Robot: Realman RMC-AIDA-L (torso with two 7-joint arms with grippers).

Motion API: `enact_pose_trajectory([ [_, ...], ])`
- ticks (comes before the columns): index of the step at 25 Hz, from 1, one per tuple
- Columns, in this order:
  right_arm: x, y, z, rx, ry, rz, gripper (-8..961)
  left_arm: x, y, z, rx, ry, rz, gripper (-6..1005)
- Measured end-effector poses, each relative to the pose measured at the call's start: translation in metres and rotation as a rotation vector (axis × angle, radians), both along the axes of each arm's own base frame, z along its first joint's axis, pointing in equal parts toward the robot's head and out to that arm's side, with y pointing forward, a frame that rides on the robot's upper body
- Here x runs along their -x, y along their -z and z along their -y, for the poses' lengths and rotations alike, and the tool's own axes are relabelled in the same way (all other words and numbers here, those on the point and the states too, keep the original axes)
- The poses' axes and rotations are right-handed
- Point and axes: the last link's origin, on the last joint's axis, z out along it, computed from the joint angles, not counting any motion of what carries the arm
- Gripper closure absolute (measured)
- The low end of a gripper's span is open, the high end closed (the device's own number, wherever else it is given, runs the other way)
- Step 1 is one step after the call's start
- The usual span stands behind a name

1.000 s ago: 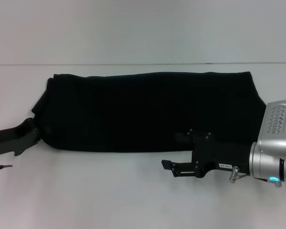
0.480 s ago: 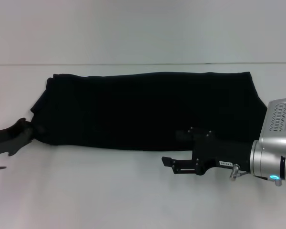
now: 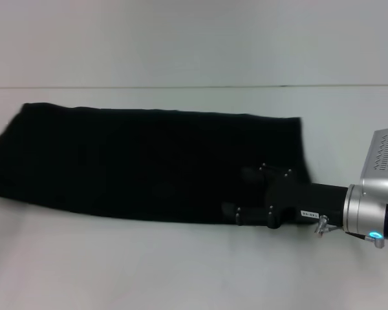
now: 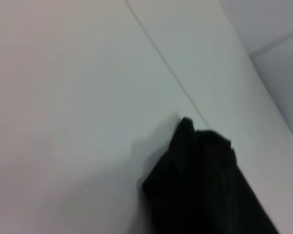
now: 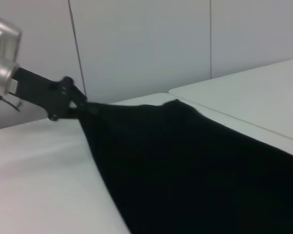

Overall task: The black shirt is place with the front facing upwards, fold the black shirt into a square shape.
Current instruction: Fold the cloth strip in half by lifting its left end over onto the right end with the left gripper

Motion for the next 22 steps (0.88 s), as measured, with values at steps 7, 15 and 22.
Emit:
enact_pose_trajectory([
  [7, -0.002, 0.001, 0.001, 0.005, 0.003, 0.006, 9, 0.009, -0.022, 0.012, -0.041, -0.016, -0.008, 975],
  [15, -0.002, 0.003, 0.004, 0.02, -0.014, 0.021, 9, -0.021, -0.019, -0.01, -0.003, 0.102, 0.068, 974],
  [22, -0.014, 0.003, 0.01, 0.018, 0.016, 0.035, 10, -0.075, -0.016, -0.043, -0.005, 0.298, 0.22, 973],
])
